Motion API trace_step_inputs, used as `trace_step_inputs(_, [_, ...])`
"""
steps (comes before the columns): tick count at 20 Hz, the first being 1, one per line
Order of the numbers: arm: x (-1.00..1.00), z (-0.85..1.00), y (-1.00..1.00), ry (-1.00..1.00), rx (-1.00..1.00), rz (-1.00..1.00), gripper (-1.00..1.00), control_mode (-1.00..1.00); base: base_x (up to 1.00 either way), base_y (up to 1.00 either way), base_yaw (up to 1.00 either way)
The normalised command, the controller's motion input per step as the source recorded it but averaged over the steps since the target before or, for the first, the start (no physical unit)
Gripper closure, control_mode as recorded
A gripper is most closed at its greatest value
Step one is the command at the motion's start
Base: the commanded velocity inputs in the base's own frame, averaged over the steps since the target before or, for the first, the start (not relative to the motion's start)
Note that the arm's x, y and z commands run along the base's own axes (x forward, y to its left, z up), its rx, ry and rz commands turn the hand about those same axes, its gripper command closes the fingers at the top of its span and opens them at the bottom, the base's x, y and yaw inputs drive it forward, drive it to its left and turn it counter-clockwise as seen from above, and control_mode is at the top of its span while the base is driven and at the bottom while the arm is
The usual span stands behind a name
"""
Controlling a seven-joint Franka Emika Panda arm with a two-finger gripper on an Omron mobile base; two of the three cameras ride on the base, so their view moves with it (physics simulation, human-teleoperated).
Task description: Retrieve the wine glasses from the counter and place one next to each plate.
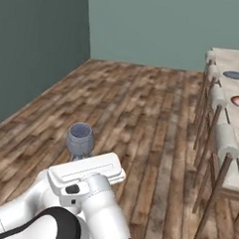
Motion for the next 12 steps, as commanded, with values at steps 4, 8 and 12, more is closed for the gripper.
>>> trace_step_inputs(4, [0.0,0.0,0.0,0.0,0.0,0.0,1.0,1.0,1.0,1.0,-0.53])
trace_step_inputs(8, [0.0,0.0,0.0,0.0,0.0,0.0,1.0,1.0,1.0,1.0,-0.54])
trace_step_inputs(12, [0.0,0.0,0.0,0.0,0.0,0.0,1.0,1.0,0.89,0.86,-0.65])
